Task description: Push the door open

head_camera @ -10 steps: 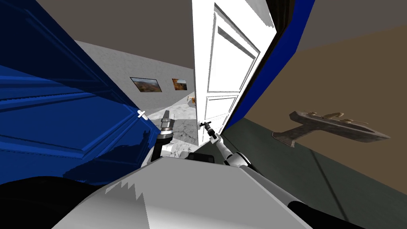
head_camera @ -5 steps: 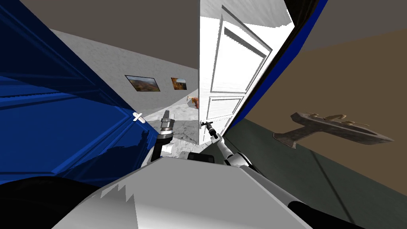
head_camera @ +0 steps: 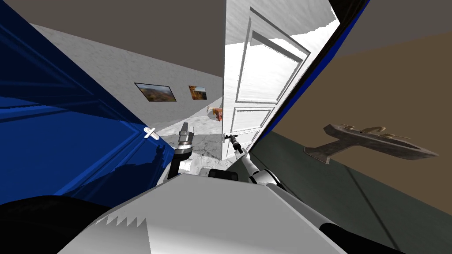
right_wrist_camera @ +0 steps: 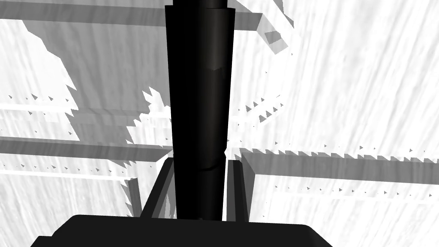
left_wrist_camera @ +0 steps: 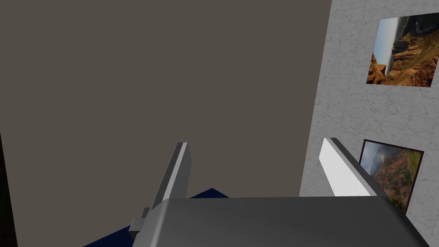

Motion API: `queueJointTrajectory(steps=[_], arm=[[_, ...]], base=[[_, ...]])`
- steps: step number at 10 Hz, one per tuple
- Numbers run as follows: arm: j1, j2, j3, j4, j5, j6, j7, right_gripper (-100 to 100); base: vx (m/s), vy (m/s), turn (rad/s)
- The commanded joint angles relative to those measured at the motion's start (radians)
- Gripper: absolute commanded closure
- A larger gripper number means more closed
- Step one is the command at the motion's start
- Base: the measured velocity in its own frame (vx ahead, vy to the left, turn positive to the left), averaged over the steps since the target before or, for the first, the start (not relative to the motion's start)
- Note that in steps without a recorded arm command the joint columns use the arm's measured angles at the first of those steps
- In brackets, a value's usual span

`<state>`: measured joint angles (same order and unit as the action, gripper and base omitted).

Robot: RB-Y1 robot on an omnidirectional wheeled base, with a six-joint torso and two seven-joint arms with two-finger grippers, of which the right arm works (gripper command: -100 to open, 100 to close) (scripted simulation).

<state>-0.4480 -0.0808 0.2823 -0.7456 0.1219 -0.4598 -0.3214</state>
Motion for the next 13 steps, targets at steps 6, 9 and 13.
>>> queueJointTrajectory(steps=[6, 9, 13], arm=[[-0.004, -0.017, -0.103, 0.012, -0.026, 0.007, 0.051, 100], [-0.003, -0.016, -0.133, 0.017, -0.033, 0.01, 0.067, 100], [-0.002, -0.014, -0.169, 0.023, -0.043, 0.014, 0.087, 100]], base=[[0.118, 0.151, -0.068], [0.108, 0.159, -0.069], [0.109, 0.166, -0.057]])
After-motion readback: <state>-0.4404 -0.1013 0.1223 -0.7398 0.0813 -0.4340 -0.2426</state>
